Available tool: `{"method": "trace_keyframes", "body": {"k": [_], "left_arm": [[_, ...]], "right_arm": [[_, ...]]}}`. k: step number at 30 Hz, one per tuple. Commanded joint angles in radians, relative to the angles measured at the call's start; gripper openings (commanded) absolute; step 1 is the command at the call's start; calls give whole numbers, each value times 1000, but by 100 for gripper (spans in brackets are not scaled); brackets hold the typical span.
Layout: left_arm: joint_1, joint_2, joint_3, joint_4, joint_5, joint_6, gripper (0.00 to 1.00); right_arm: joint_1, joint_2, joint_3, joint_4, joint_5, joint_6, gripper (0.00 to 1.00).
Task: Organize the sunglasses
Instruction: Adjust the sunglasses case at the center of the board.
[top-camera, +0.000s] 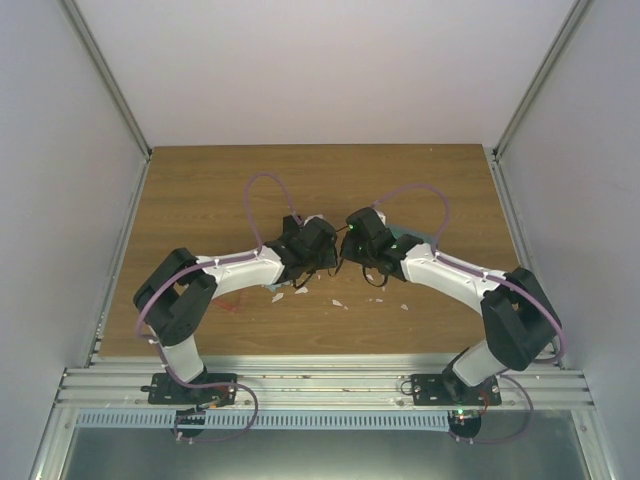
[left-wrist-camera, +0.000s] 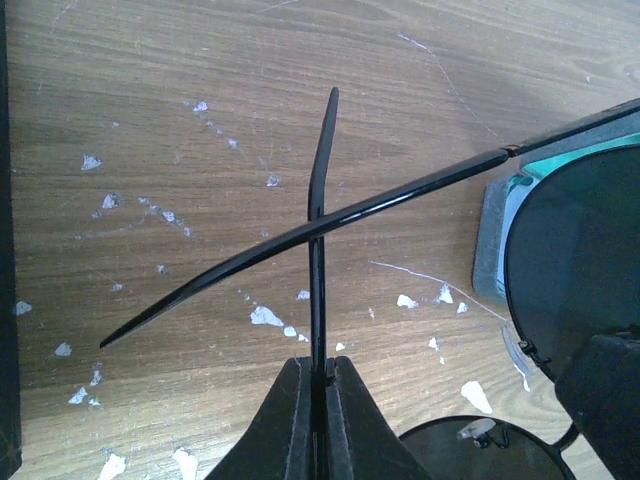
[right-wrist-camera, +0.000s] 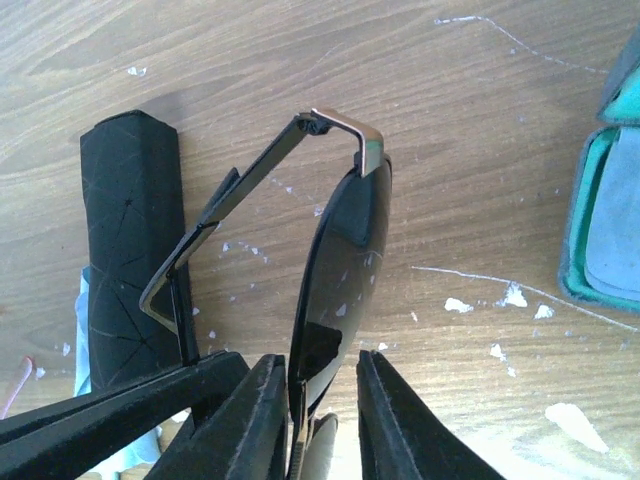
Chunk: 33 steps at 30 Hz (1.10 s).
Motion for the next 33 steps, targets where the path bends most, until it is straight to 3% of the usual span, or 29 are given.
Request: {"method": "trace_keyframes", "body": {"k": [1,4,8,13,17,26,33], "left_arm": [[-7,-58,13,37,-23,5,0],[-7,-86,7,34,1,3,4],[-6,-154,-5,35,51,18,16],[-6,-262,-10,14,128,64,38],[5,-342,-14,4,257,118,50],[38,-535,-26,37,426,170,51],[66,-570,-44,45,494,215,42]], "right_arm": [[10,6,19,-3,18,23,15],[10,-10,16,-8,21,30,1],[10,-65,8,-7,24,27,0],[1,-175,-18,20,9,-19,0],[-27,-269,-45,49,-58,-77,1],[-133,-427,-89,88,-289,-162,1],[-148,-486,-112,129,-465,-205,0]]}}
